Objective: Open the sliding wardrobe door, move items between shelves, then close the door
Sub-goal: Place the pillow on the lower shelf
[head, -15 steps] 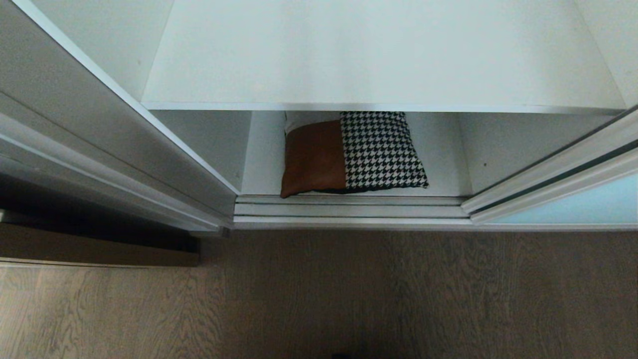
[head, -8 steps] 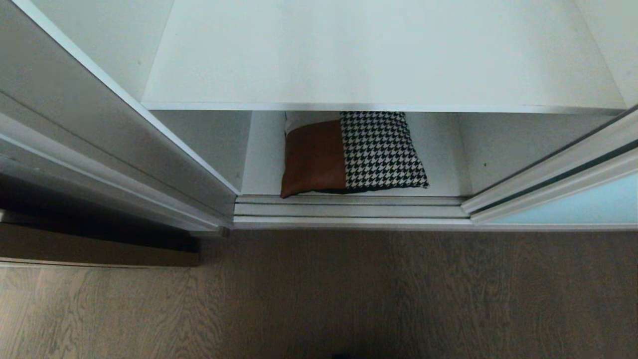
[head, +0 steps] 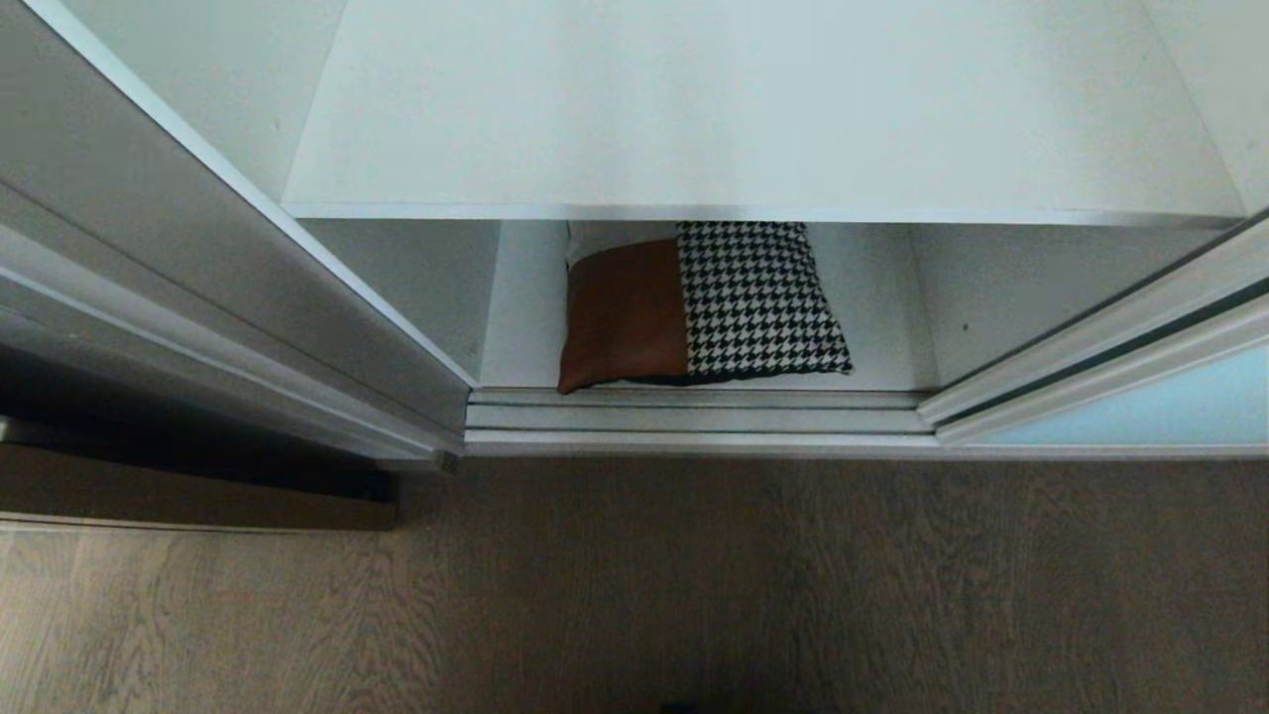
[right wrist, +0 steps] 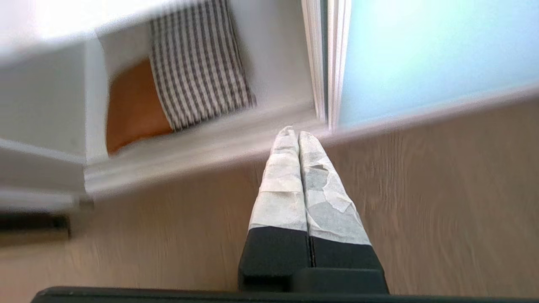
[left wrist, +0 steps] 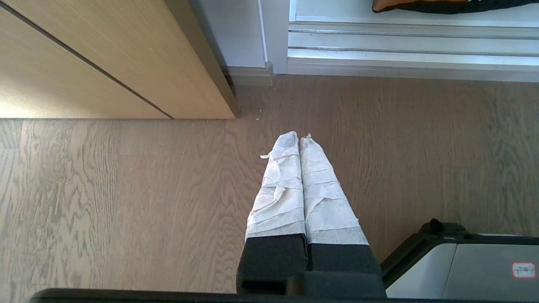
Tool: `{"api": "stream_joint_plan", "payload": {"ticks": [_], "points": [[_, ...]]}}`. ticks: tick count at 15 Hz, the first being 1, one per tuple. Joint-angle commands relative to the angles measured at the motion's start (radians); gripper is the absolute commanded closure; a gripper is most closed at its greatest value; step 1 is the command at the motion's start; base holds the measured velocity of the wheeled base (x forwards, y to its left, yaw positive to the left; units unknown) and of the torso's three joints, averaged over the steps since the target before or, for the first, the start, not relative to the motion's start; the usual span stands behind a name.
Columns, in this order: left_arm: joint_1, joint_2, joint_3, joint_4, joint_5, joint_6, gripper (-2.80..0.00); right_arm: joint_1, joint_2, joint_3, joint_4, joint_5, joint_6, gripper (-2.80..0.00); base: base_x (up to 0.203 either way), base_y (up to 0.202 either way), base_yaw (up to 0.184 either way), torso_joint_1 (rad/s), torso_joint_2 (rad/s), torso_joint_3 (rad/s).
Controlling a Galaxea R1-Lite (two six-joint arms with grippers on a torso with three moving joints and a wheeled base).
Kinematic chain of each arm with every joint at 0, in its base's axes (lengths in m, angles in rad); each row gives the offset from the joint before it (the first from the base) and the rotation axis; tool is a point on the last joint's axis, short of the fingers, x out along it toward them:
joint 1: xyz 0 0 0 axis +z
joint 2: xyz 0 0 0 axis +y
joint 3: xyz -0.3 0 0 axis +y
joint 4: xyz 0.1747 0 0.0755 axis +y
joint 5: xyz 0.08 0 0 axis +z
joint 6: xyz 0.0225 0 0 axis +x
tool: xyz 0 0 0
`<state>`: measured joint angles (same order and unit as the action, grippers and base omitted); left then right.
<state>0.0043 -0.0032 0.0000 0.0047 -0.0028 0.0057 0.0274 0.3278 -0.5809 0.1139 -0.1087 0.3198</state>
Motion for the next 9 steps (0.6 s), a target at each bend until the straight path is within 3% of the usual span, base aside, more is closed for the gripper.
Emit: {"api": "stream_joint_plan", "payload": {"ticks": [1,4,6,9], "points": [[0.000,0.005,0.002,0.000,0.000,0.000,0.00,-0.005,0.060,-0.107,0.028,-0.020,0.001,0.00,0.000,0.000,0.000,0.000,0.00,0.000],[0.000,0.005,0.002,0.000,0.000,-0.001,0.00,-0.022,0.119,-0.302,0.187,-0.070,0.004,0.00,0.000,0.000,0.000,0.000,0.00,0.000],[0.000,0.005,0.002,0.000,0.000,0.000,0.00,-0.132,0.186,-0.406,0.258,-0.058,-0.004,0.00,0.000,0.000,0.000,0.000,0.00,0.000],[0.000,0.005,0.002,0.000,0.000,0.000,0.00,-0.349,0.269,-0.478,0.269,0.055,-0.032,0.00,0.000,0.000,0.000,0.000,0.00,0.000]]}}
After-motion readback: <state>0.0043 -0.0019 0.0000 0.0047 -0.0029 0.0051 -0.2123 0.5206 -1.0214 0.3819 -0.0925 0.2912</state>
